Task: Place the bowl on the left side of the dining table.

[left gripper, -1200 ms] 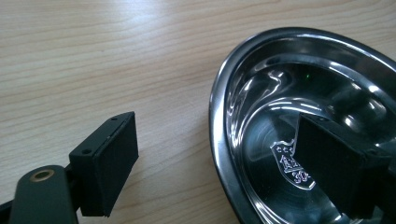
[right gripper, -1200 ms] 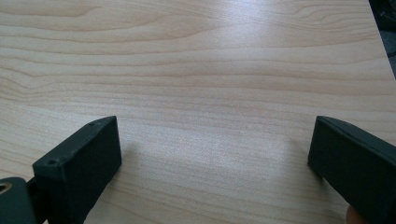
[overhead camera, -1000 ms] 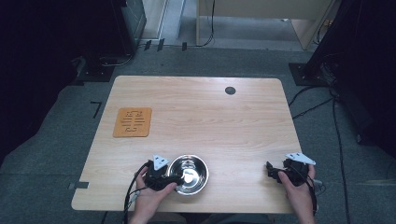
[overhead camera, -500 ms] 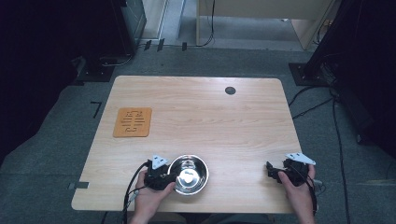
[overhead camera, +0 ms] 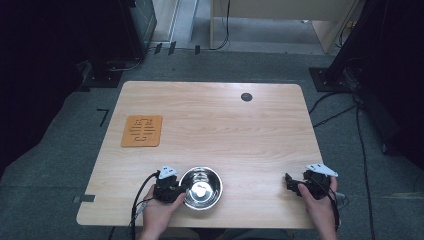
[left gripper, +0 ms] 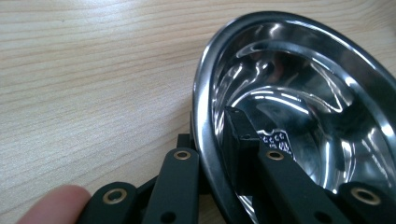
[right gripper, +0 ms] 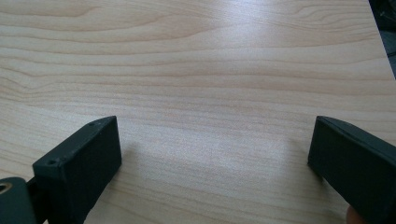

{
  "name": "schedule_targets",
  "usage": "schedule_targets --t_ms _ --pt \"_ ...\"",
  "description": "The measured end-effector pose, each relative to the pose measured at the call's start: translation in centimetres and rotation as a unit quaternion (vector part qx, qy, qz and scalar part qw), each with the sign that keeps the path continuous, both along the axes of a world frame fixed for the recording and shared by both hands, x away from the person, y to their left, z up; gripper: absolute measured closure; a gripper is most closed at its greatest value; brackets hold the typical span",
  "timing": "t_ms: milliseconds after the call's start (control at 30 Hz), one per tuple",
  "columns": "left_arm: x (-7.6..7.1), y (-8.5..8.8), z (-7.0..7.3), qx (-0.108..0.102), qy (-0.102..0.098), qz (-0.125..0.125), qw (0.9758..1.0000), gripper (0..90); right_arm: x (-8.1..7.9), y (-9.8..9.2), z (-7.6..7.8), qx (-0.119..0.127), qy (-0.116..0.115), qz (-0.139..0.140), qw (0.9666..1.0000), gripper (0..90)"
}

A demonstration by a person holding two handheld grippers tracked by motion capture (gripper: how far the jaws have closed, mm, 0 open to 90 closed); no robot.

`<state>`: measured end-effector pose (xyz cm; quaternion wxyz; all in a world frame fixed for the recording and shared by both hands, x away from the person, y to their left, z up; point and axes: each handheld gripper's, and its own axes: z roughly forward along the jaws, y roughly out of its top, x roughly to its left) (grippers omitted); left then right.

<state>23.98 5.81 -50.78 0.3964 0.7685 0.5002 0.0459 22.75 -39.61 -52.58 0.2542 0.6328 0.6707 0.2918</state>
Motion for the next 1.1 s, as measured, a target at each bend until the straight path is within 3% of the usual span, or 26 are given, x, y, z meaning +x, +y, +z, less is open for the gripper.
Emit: schedule_targets --t_ms 133,400,500,533,1100 --pt "0.1 0.7 0.0 -0.034 0.006 0.002 0.9994 87.4 0.0 0.0 0.0 0.0 0.0 0.0 1.0 2.0" --pt "0.0 1.0 0.1 -0.034 0.0 -0.005 0.9994 87.9 0.0 0.0 0.0 0.0 0.0 0.0 1.0 2.0" --pt "0.0 1.1 0.2 -0.044 0.003 -0.007 0.999 88.0 0.0 0.0 0.0 0.0 0.0 0.0 1.0 2.0" --pt "0.1 1.3 0.3 -0.054 0.006 -0.006 0.9985 87.9 0.0 0.0 0.0 0.0 0.0 0.0 1.0 2.0" --pt "0.1 3.1 1.4 -0.056 -0.016 0.013 0.9982 88.0 0.1 0.2 0.0 0.0 0.0 -0.012 0.9999 1.8"
